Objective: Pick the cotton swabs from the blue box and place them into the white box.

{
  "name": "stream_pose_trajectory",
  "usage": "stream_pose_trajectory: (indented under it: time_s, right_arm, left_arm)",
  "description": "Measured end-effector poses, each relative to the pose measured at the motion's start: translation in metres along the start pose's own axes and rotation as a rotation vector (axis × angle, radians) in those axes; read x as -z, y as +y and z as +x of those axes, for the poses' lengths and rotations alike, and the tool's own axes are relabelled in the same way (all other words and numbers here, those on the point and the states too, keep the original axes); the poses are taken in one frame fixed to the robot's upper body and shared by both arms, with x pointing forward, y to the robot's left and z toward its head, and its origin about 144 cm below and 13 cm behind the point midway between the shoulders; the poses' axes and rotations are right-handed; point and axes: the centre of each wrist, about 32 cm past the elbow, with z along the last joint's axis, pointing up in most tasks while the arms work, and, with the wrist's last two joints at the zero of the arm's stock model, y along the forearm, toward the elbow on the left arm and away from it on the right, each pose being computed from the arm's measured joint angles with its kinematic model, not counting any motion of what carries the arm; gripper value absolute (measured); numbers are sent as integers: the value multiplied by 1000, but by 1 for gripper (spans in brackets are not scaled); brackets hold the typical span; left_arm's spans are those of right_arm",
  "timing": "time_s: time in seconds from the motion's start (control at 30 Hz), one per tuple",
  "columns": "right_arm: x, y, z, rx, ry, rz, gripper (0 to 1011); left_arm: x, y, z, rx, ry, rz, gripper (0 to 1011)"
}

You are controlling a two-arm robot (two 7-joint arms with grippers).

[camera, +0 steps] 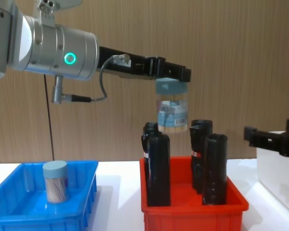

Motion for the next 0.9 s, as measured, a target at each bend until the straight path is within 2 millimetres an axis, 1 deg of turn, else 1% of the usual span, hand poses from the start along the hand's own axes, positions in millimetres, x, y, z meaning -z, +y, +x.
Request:
stream_pose_trajectory:
  time_s: [0.27,0.9]
  right_arm:
    - [-5,11,5,-67,25,-51,1002]
    - [-24,50,15,-182,109,-140,1002]
  left_arm:
    - [-1,-1,0,6,0,2,641]
    - [-3,-2,0,12,-1,5,643]
